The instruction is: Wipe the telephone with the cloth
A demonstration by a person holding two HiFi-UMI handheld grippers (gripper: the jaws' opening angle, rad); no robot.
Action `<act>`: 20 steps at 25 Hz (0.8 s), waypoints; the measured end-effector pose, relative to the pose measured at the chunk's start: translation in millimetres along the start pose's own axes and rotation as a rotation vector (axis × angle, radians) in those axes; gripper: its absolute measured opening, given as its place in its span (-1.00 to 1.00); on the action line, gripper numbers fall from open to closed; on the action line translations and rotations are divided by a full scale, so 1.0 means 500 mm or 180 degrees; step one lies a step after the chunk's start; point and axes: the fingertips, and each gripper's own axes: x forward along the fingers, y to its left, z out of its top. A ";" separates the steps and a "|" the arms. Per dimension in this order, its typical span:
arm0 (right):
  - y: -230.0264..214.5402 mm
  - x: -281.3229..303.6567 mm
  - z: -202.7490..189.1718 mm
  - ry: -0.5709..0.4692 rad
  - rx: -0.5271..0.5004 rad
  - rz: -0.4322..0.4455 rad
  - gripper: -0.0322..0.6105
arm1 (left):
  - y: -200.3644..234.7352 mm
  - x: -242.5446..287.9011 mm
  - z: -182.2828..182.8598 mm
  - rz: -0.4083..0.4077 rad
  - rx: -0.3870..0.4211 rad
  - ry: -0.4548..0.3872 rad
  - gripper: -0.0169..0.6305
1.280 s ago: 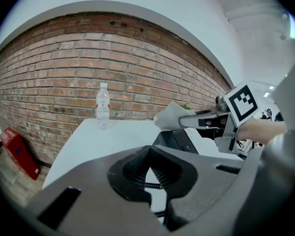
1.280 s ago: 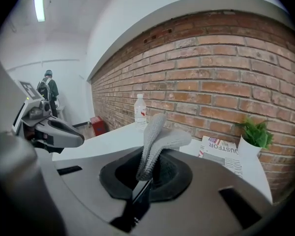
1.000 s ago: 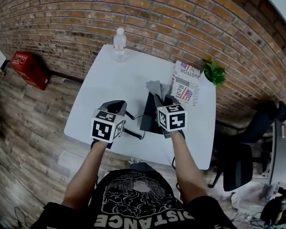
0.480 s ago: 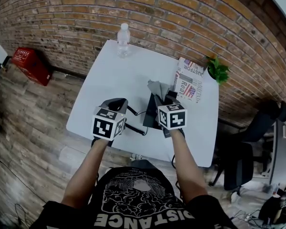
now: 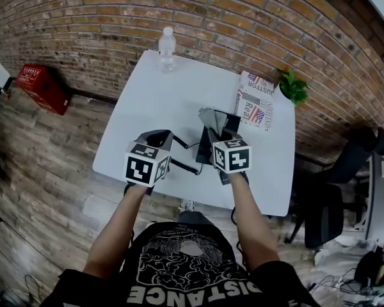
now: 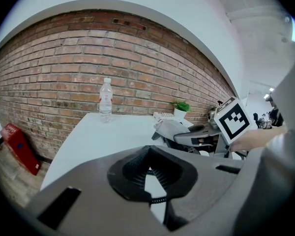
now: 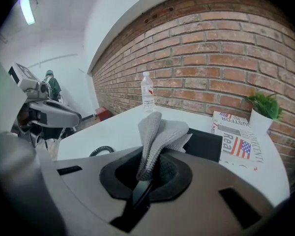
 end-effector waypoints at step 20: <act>0.059 -0.031 -0.096 0.0118 0.0190 0.0012 -0.86 | -0.027 -0.053 -0.041 -0.0089 0.0078 0.0058 -0.93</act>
